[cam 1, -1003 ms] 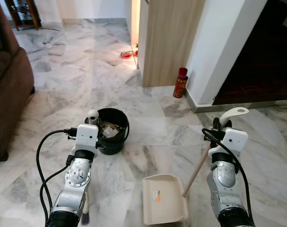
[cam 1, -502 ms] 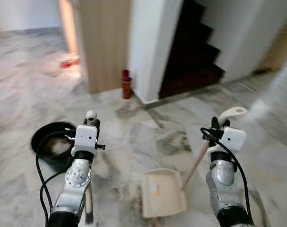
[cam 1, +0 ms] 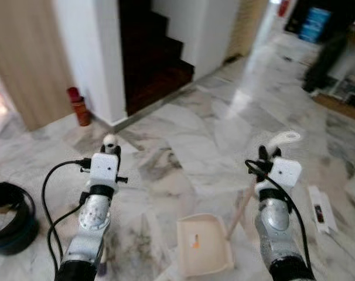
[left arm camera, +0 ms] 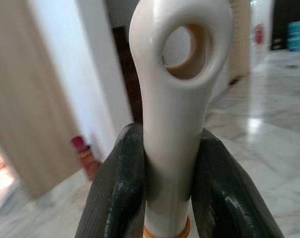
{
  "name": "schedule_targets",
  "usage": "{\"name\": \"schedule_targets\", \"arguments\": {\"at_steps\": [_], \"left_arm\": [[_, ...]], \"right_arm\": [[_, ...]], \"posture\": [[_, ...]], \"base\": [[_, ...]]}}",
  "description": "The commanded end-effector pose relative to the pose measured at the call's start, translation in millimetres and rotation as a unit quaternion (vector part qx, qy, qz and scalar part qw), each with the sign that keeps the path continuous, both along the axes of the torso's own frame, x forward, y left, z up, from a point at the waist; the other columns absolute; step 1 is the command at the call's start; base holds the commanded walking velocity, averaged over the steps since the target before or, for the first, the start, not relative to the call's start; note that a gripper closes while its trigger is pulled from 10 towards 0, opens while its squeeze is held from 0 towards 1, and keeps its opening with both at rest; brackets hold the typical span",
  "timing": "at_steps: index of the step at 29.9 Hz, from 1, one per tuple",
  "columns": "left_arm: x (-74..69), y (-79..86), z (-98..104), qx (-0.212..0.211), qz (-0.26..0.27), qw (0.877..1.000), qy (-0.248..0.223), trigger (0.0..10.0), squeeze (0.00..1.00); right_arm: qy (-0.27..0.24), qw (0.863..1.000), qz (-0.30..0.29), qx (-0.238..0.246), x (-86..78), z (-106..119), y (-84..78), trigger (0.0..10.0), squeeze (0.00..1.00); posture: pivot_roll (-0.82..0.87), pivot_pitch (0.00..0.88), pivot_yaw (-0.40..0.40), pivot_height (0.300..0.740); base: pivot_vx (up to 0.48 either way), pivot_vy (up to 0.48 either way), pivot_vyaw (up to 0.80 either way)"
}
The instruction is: Sweep floor
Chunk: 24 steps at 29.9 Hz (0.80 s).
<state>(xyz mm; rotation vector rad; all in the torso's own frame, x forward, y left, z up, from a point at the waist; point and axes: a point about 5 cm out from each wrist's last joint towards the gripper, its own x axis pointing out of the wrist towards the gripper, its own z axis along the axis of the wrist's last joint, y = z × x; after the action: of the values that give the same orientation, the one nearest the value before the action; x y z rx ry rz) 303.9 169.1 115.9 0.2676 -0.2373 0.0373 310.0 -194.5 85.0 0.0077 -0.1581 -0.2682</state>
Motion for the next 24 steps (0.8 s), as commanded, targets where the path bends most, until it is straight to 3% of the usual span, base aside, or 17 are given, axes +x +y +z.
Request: {"name": "schedule_targets", "arguments": {"at_steps": [1,19,24], "left_arm": [[1.4,-1.9,8.4,-0.001,-0.004,1.000,-0.023,10.0,0.00],[1.6,-3.1,6.7,-0.003,-0.016,1.000,-0.020,10.0,0.00],[10.0,-3.7,12.1,0.005,-0.040,0.999,-0.017,10.0,0.00]], "right_arm": [[-0.026,1.000,0.005,-0.003,4.9,11.8,2.3,10.0,0.00],[-0.025,1.000,0.002,-0.004,1.6,9.9,1.0,10.0,0.00],[-0.028,0.999,-0.017,0.006,-0.5,8.1,2.3,10.0,0.00]], "posture": [[0.15,0.000,-0.083,0.740],[0.15,0.000,-0.076,0.740],[0.14,0.000,-0.034,0.740]], "base": [[0.000,0.000,-0.80],[0.000,0.000,-0.80],[0.000,0.000,-0.80]]}}
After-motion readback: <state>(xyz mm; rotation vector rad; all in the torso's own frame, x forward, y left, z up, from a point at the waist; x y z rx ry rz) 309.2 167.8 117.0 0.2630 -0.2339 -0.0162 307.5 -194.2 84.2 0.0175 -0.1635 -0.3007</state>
